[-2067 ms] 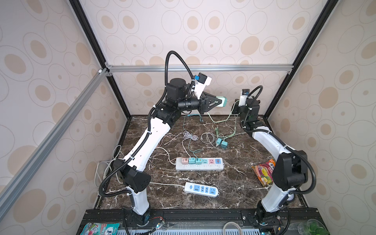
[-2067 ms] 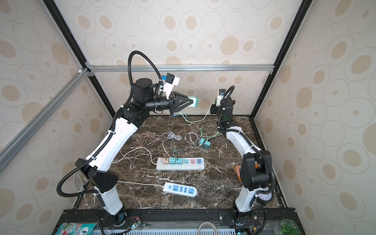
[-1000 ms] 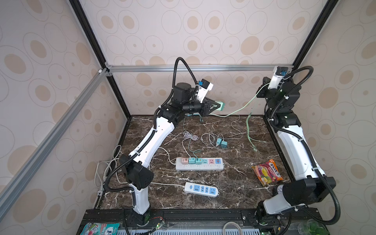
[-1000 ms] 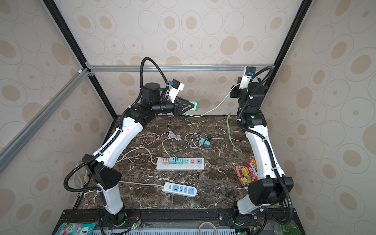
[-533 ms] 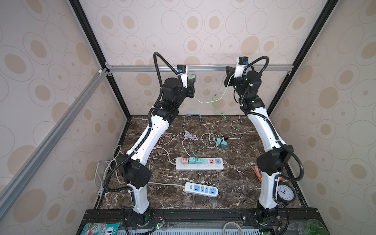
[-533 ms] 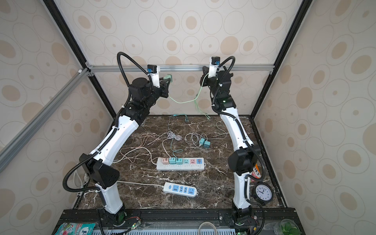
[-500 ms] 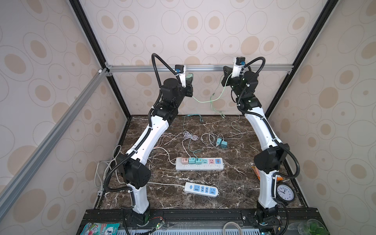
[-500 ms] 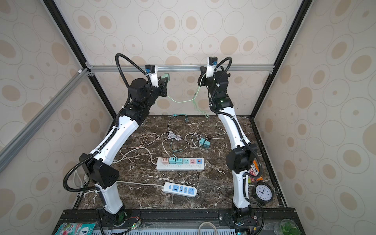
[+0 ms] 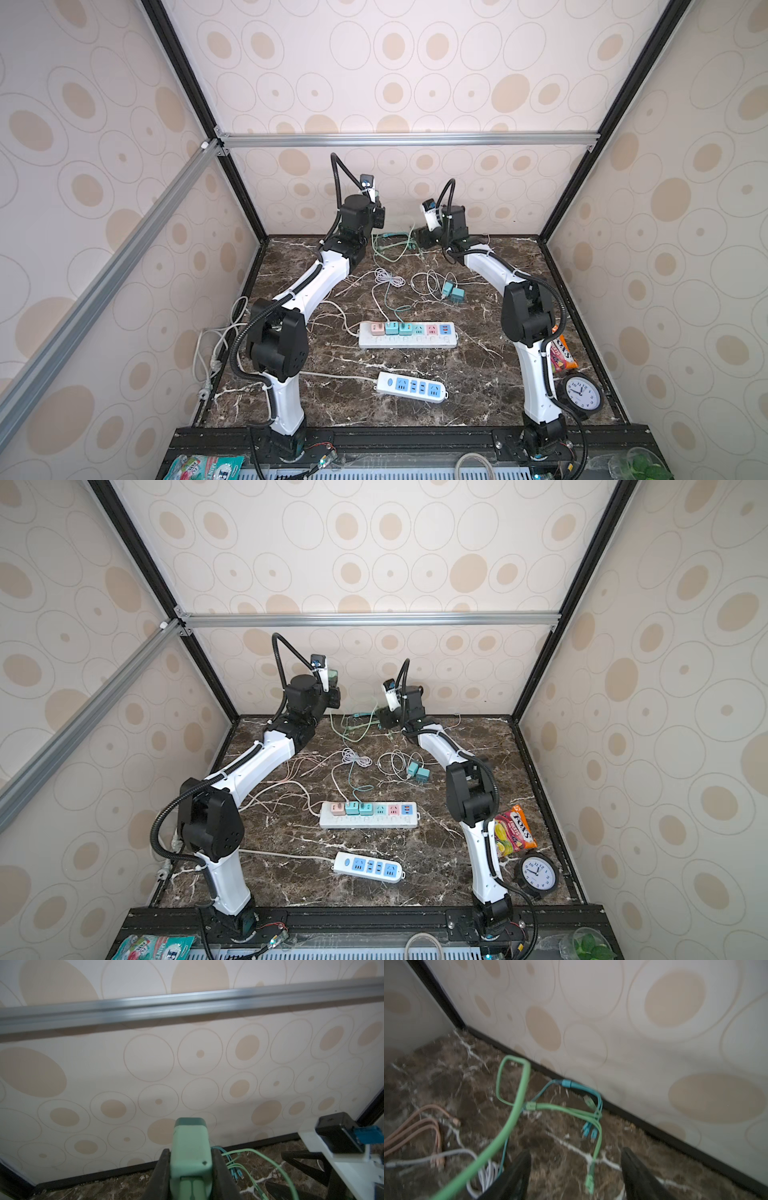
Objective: Insert the plug
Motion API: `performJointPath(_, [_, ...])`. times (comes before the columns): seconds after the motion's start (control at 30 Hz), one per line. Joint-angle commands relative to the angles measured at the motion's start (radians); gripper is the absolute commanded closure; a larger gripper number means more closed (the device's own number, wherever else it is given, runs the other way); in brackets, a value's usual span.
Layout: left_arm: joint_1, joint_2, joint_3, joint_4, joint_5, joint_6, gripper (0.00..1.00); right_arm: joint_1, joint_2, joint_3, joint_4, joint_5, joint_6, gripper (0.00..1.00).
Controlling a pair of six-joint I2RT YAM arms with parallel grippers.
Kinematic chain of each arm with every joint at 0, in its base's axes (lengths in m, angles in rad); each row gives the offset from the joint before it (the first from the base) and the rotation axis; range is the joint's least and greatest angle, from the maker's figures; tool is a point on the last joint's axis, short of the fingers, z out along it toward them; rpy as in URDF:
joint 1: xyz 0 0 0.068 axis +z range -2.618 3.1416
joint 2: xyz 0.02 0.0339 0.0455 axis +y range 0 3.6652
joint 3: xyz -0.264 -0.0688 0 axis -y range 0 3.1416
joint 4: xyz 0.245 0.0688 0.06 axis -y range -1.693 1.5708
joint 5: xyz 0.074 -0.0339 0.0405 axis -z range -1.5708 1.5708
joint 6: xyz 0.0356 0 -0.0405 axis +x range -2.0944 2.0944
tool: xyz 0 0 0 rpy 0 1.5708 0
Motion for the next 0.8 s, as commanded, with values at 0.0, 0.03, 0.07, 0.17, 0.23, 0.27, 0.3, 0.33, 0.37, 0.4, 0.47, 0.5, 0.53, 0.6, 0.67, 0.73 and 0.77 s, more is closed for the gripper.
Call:
performJointPath(0.0, [-0.004,-0.016,0.024,0.015,0.013,-0.009,1.0,0.0,-0.209,-0.131,-0.017,-0.094,-0.193,0.01])
performJointPath(0.03, [-0.004,-0.013,0.027,0.01,0.017,-0.014,1.0,-0.001,-0.241,-0.173,-0.019,-0.111,-0.22,0.01])
performJointPath(0.07, [-0.004,-0.011,0.028,0.009,0.021,-0.017,1.0,-0.001,-0.275,-0.213,-0.026,-0.119,-0.247,0.01])
performJointPath(0.17, [-0.004,-0.011,0.021,0.009,0.032,-0.031,1.0,-0.002,-0.356,-0.303,-0.043,-0.103,-0.315,0.01])
performJointPath(0.23, [-0.004,-0.01,0.02,0.009,0.036,-0.036,1.0,-0.003,-0.403,-0.361,-0.045,-0.087,-0.359,0.01])
performJointPath(0.27, [-0.005,-0.009,0.017,0.009,0.037,-0.038,1.0,-0.003,-0.426,-0.389,-0.044,-0.084,-0.376,0.01])
performJointPath(0.3, [-0.004,-0.008,0.018,0.006,0.038,-0.039,1.0,-0.003,-0.448,-0.415,-0.046,-0.083,-0.391,0.01])
performJointPath(0.33, [-0.003,-0.008,0.019,0.006,0.038,-0.041,1.0,-0.003,-0.466,-0.432,-0.055,-0.085,-0.401,0.01])
performJointPath(0.37, [-0.004,-0.007,0.021,0.003,0.038,-0.041,1.0,-0.003,-0.485,-0.454,-0.067,-0.09,-0.408,0.01])
performJointPath(0.4, [-0.004,-0.007,0.024,0.002,0.04,-0.041,1.0,-0.003,-0.503,-0.473,-0.081,-0.094,-0.41,0.01])
performJointPath(0.47, [-0.003,-0.006,0.025,0.0,0.042,-0.041,1.0,-0.001,-0.549,-0.522,-0.066,-0.085,-0.393,0.01])
performJointPath(0.5, [-0.004,-0.006,0.025,-0.003,0.044,-0.041,1.0,-0.003,-0.575,-0.556,-0.044,-0.077,-0.376,0.01])
performJointPath(0.53, [-0.004,-0.006,0.026,-0.004,0.047,-0.041,1.0,-0.003,-0.602,-0.588,-0.02,-0.072,-0.361,0.01])
performJointPath(0.6, [-0.004,-0.005,0.025,-0.008,0.053,-0.041,1.0,-0.003,-0.664,-0.661,0.037,-0.05,-0.313,0.01])
performJointPath(0.67, [-0.004,-0.003,0.023,-0.013,0.056,-0.042,1.0,-0.003,-0.722,-0.716,0.068,-0.015,-0.255,0.01])
performJointPath(0.73, [-0.004,-0.003,0.019,-0.016,0.059,-0.041,1.0,-0.003,-0.777,-0.763,0.081,0.02,-0.196,0.01])
performJointPath(0.77, [-0.004,-0.002,0.018,-0.016,0.06,-0.04,1.0,-0.003,-0.808,-0.789,0.084,0.032,-0.171,0.01])
